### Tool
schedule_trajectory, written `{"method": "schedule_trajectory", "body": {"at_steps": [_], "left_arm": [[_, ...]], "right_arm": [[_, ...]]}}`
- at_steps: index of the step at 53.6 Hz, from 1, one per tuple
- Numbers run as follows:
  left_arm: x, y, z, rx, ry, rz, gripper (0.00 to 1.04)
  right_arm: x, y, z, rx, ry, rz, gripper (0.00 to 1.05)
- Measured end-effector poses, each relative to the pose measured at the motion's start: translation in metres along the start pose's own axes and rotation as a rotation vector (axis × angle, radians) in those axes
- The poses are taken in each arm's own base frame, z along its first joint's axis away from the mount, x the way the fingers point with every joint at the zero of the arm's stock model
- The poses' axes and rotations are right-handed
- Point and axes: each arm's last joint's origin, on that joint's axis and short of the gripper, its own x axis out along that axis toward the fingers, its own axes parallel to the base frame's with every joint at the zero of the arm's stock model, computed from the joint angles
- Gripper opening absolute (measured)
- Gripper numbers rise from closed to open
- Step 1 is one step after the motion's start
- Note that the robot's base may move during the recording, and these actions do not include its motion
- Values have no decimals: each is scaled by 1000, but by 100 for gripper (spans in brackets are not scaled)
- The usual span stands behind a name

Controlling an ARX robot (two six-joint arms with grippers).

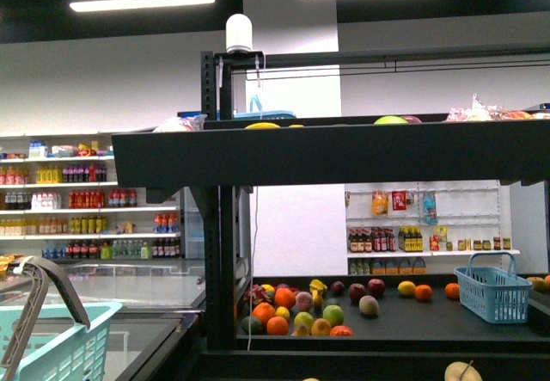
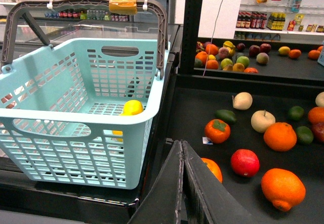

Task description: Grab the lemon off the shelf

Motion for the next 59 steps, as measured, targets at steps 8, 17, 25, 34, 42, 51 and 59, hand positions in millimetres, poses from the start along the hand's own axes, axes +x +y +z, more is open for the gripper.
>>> {"method": "schedule_trajectory", "body": {"at_steps": [8,17,25,34,42,51,59], "left_arm": [[-4,0,-5,0,-2,0,2],[-8,0,-11,0,-14,0,2],[-12,0,-16,0,-8,1,2],[-21,0,-18,0,-6,0,2],[-21,0,-18,0,-6,0,3],[-21,0,-18,0,-6,0,34],[-21,0,-18,0,-6,0,66]], "right_arm": [[0,0,0,0,0,0,97],[0,0,0,0,0,0,97],[0,0,0,0,0,0,97],[0,0,0,0,0,1,97],[0,0,0,0,0,0,97],[0,0,0,0,0,0,97],[0,0,0,0,0,0,97]]}}
